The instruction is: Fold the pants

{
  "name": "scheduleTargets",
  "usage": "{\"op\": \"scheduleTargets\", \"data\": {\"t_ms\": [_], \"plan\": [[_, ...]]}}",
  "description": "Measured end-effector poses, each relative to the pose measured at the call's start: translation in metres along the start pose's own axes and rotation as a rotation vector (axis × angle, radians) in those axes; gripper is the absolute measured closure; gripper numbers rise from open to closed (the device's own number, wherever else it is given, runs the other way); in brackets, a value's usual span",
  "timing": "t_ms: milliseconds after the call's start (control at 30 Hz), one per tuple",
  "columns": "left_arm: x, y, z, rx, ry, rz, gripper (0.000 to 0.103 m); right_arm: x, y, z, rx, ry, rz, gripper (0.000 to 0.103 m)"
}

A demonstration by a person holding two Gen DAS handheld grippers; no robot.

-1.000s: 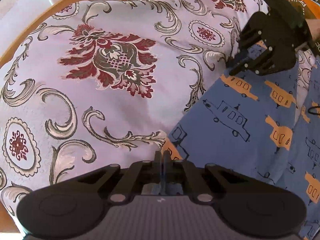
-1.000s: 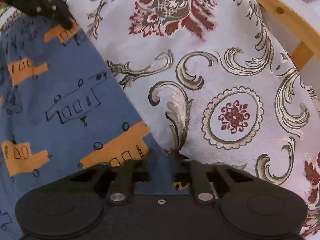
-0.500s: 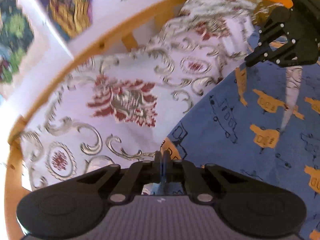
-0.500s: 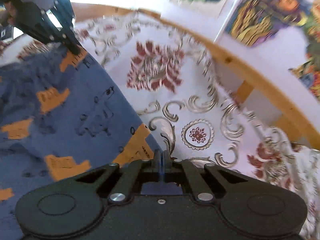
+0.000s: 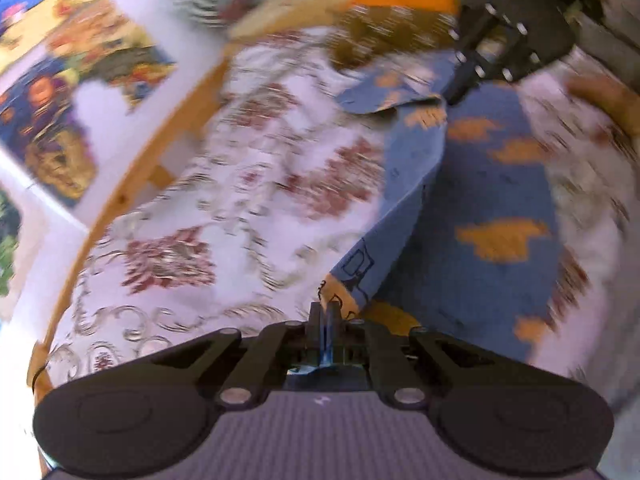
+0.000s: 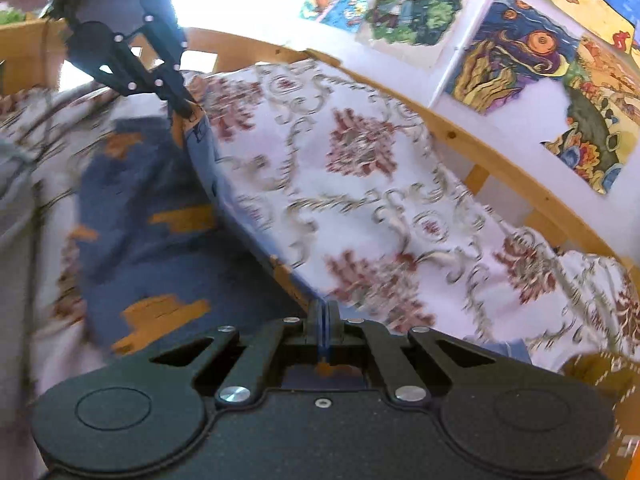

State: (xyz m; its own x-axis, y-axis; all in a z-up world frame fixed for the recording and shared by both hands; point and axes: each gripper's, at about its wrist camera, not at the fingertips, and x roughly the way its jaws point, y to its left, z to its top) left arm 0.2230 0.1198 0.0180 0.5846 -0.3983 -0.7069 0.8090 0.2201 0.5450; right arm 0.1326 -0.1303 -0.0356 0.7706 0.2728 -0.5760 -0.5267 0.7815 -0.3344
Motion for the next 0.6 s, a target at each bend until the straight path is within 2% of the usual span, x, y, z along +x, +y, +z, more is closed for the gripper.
{"op": "scheduleTargets", "data": {"t_ms": [200,400,600], "plan": [[0.002,-0.036,-0.021,0.075,0.060,-0.051,0.102,-0.008,0.047,-0.021,-0.017,0.045,0.020,0.103],[0.005,-0.047,-0.036,0.056,0.102,-0.101,0.102,-0.010,0.061,-0.026,-0.008,0.080,0.049,0.103],[-0.002,-0.043,-0.040,-0.006,0.094,-0.138,0.102,-0.013,0.065,-0.027,-0.015,0.103,0.070,0.103]]}}
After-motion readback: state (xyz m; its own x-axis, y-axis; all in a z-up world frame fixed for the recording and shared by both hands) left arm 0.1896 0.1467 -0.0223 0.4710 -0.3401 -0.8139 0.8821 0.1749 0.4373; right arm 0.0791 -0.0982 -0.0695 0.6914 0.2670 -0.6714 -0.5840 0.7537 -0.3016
